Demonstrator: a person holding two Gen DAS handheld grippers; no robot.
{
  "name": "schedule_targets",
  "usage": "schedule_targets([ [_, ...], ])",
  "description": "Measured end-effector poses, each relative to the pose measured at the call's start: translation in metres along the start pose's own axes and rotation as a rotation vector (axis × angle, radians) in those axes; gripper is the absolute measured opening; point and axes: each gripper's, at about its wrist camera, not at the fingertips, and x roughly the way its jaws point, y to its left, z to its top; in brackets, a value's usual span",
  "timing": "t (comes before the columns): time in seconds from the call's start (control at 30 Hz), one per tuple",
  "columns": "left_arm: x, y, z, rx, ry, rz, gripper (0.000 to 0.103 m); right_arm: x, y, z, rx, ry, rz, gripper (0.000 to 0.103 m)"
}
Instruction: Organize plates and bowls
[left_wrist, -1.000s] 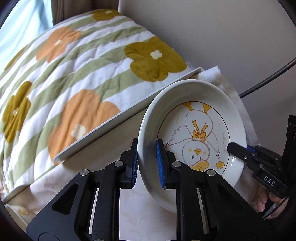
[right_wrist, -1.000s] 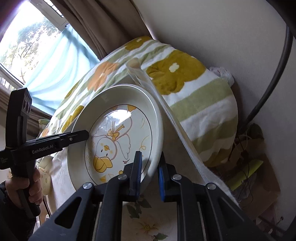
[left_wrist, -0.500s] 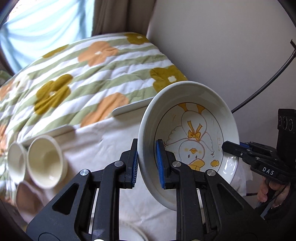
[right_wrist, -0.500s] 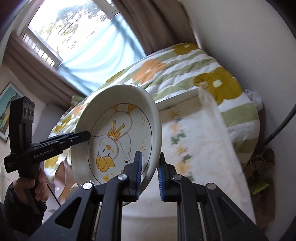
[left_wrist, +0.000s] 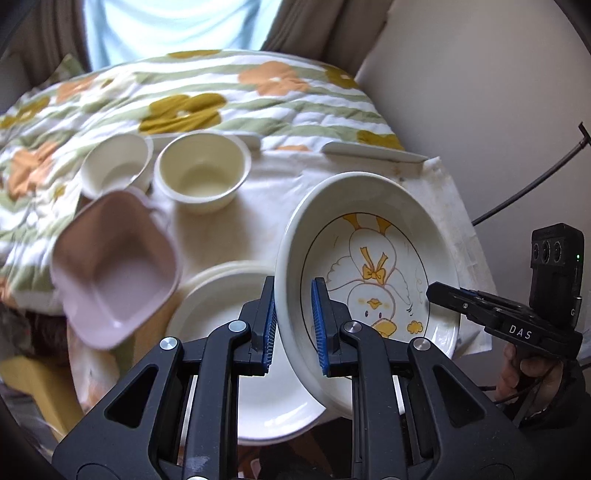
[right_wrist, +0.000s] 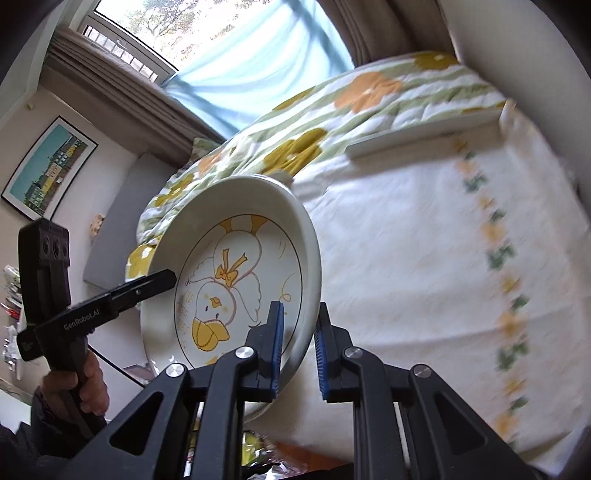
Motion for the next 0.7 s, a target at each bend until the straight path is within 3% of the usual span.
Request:
schedule_targets([
  [0.3, 0.02, 0.052, -0.052, -0.117, 0.061, 0.03, 0.016, 0.055, 0.02, -0.025, -0.04, 0.13, -0.028, 0.015],
  [0.7, 0.05, 0.079, -0.072, -0.185, 0.103, 0.03, 0.016, 0.079, 0.031, -0.028, -0.094, 0.183, -0.082, 0.015],
])
